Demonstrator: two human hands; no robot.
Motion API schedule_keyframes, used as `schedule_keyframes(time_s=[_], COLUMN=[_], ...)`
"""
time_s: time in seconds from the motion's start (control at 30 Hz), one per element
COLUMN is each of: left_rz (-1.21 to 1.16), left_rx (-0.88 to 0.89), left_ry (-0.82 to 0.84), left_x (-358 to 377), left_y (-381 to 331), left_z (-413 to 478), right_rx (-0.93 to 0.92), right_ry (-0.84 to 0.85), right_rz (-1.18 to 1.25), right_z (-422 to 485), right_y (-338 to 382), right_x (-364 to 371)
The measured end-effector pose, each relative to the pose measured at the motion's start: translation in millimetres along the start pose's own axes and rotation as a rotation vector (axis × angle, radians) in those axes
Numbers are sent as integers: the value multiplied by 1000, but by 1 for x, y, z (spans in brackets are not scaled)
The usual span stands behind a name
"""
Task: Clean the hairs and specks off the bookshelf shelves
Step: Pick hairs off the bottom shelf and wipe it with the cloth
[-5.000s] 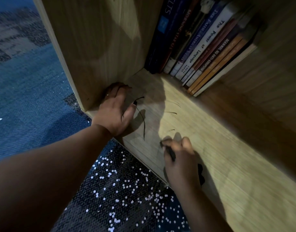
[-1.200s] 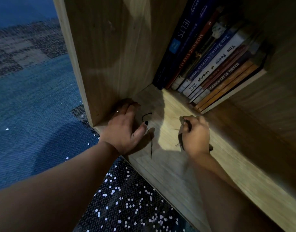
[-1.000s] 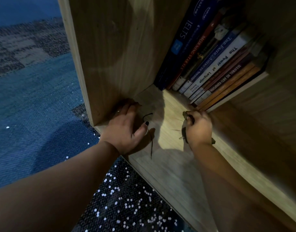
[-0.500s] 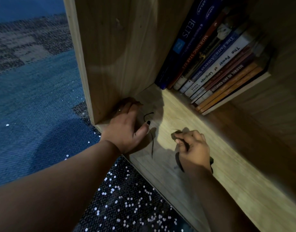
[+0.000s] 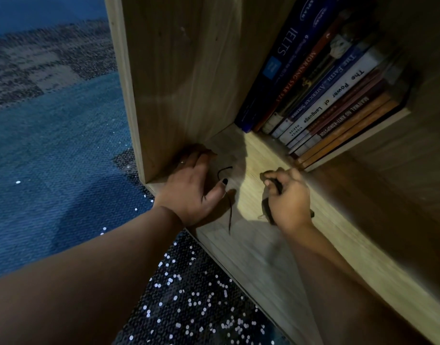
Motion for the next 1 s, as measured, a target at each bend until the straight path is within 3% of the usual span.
schedule_keyframes(time_s=[0.27, 0.73, 1.0], left_rz=[-5, -3, -11], left_rx=[9, 5, 4], left_ry=[-16, -18, -30], left_x=[-2, 0, -2], left_y=[-1, 0, 0], left_z=[0, 0, 0], right_rx=[-46, 37, -48], right_ry=[35, -35, 47], right_rz=[29, -24, 19], right_z=[-66, 20, -61], right_y=[7, -7, 9], right_x=[-5, 6, 2])
Point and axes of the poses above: each hand's wrist, its own z-axis towards the middle knuckle, its own x-axis out of the palm, y = z × x, the point moved 10 cm from there along z, towards the middle knuckle, and after that the axes turned 4 degrees about z, right-handed, at the moved point
